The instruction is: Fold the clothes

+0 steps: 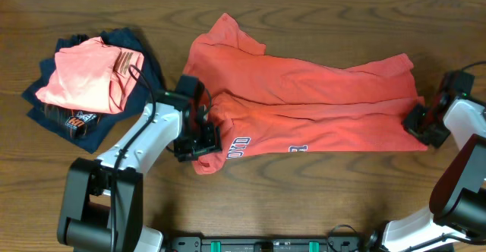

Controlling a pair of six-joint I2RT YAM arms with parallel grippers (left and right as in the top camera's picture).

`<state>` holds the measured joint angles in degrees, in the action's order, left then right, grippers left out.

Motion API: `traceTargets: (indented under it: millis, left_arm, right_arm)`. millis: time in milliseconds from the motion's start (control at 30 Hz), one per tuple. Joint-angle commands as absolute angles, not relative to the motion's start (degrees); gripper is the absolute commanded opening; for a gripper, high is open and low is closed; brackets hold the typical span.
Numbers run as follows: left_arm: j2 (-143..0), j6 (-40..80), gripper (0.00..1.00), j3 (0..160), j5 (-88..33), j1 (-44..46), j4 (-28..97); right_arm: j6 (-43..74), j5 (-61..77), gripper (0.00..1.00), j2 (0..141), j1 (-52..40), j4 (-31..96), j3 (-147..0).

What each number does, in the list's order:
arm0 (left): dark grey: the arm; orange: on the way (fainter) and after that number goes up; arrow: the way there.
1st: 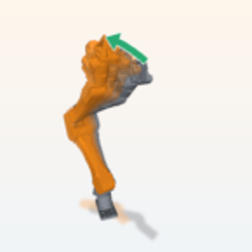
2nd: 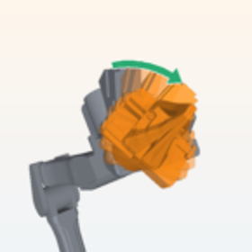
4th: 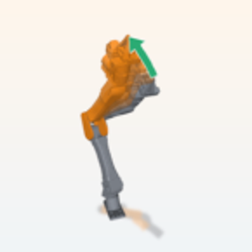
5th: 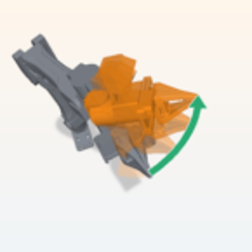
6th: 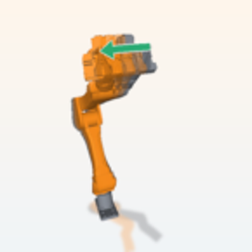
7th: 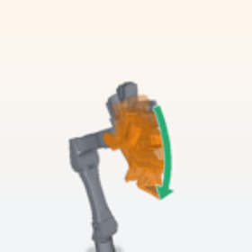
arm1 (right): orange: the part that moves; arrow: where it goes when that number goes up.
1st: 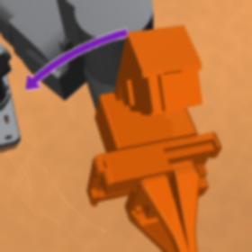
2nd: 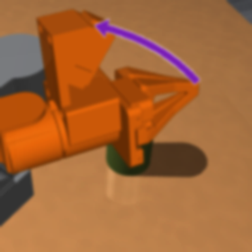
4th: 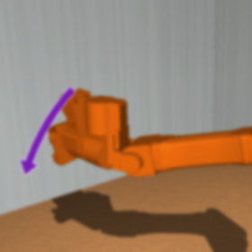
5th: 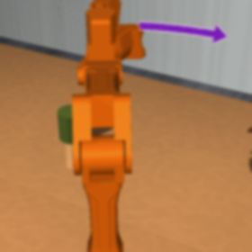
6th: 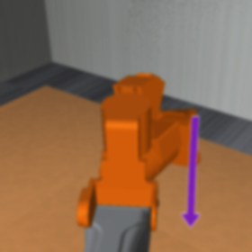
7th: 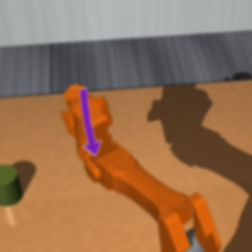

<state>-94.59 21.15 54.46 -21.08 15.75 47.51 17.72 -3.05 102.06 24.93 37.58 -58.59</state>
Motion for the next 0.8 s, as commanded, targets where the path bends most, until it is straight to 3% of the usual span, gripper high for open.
traceTargets:
  millis: [0, 67, 100, 167, 200, 233, 267, 467, 600, 667, 767]
  left_arm:
    - [-93.9, 20.1, 0.68, 50.7, -21.4, 15.7, 44.1]
    - [-93.9, 20.1, 0.63, 49.3, -21.3, 15.7, 43.1]
    - [-93.9, 19.8, 0.55, 49.0, -21.3, 15.7, 43.2]
    - [-93.9, 18.8, 0.28, 49.0, -20.6, 15.6, 43.6]
    - [-93.8, 18.7, 0.1, 49.0, -19.6, 15.3, 44.0]
    - [-93.8, 18.7, 0.06, 49.3, -18.1, 14.7, 45.0]
    - [-93.8, 18.7, 0.06, 49.7, -16.7, 14.0, 46.2]
    - [-93.8, 18.7, 0.06, 56.5, -5.7, 5.4, 56.0]
    - [-93.8, 18.7, 0.06, 58.4, -6.6, -0.3, 56.4]
    - [-93.9, 18.7, 0.22, 58.4, -7.0, -1.7, 57.3]
    - [-93.9, 18.6, 0.23, 58.4, -6.8, -2.7, 59.9]
  right_arm:
    - [17.5, -4.7, 0.22, 102.6, 24.7, 36.1, -56.5]
    - [17.5, -5.8, 0.21, 102.6, 24.7, 35.7, -56.0]
    - [17.5, -6.5, 0.2, 102.6, 24.7, 35.7, -55.9]
    - [17.5, -8.1, 0.16, 102.6, 24.7, 35.9, -55.7]
    - [17.5, -8.9, 0.13, 102.6, 24.7, 36.1, -55.6]
    - [17.5, -9.8, 0.07, 102.6, 24.8, 36.2, -55.5]
    - [17.5, -10.1, 0.01, 102.6, 24.8, 36.2, -55.4]
    - [17.5, -11.5, 0.01, 102.6, 25.3, 36.5, -55.4]
    - [17.5, -12.1, 0.01, 102.7, 25.9, 37.3, -55.4]
    - [17.5, -12.4, 0.01, 102.7, 26.0, 37.7, -55.4]
    - [17.6, -15.1, 0.01, 102.7, 26.0, 38.4, -55.4]
